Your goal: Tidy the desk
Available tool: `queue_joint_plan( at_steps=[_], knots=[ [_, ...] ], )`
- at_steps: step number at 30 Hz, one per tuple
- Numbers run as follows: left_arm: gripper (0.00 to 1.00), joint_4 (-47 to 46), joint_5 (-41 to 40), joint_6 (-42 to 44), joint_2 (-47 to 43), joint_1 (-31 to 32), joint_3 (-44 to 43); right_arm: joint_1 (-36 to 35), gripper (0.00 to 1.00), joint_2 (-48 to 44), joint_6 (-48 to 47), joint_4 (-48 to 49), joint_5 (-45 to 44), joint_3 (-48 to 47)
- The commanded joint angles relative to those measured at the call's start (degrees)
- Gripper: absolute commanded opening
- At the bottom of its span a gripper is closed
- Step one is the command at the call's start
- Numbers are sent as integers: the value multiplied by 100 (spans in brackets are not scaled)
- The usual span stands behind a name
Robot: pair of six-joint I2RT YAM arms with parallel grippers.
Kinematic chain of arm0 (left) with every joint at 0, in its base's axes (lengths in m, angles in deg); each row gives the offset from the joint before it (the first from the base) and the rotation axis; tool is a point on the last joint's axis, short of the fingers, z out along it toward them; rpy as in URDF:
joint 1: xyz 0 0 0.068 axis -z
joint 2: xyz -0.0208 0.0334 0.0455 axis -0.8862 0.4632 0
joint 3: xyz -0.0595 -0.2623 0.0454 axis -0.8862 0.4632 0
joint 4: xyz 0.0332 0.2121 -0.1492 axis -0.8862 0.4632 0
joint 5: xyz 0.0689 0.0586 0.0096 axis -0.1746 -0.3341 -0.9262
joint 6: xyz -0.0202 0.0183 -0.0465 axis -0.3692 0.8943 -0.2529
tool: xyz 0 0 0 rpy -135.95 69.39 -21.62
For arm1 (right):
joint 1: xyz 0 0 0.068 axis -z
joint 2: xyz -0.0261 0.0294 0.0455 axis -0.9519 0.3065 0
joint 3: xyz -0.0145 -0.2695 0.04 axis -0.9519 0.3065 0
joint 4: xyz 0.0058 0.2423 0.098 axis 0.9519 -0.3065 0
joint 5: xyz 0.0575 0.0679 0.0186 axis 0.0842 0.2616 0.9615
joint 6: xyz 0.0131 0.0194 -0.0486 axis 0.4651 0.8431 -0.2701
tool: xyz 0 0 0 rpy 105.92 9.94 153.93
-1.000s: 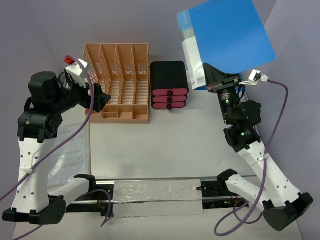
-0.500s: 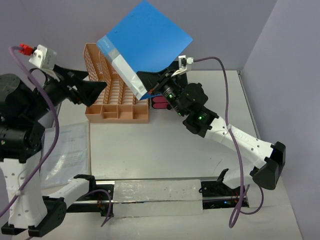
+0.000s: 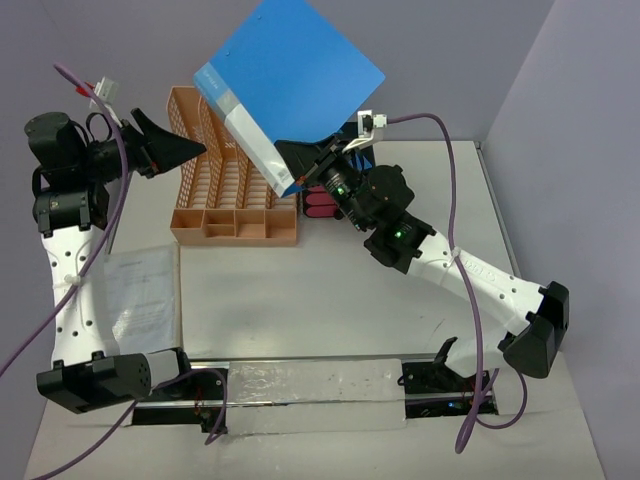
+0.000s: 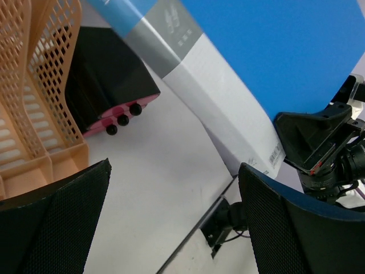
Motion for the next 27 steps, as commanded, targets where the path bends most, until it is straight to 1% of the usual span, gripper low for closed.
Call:
queue_joint_plan(
  at_steps=[1, 5, 7, 10, 13, 15, 18, 20, 27],
  knots=[
    [99, -1156, 500, -383, -290, 4, -2, -7, 0, -136, 82, 756, 128, -115],
    [99, -972, 338, -275, -87, 12, -156, -7, 0, -43, 263, 983, 271, 18],
    [99, -865, 273, -234, 108, 13, -93, -34, 0, -8, 345, 1090, 370, 69],
    [99, -1054, 394, -450, 348, 47, 175, -85, 0, 26, 379, 1177, 448, 138],
    [99, -1315, 207, -501, 464, 144, 270, -103, 0, 114, 494, 1300, 580, 179],
    [99, -1419, 153, -550, 607, 245, 154, -151, 0, 201, 498, 1301, 654, 136],
    [99, -1654, 298, -785, 762, 250, -69, -174, 0, 320, 571, 1221, 780, 78],
    [99, -1694, 246, -819, 821, 278, -182, -195, 0, 359, 648, 1330, 873, 134],
    [99, -1914, 37, -930, 1076, 465, 232, -258, 0, 569, 891, 1394, 1085, 152]
  ],
)
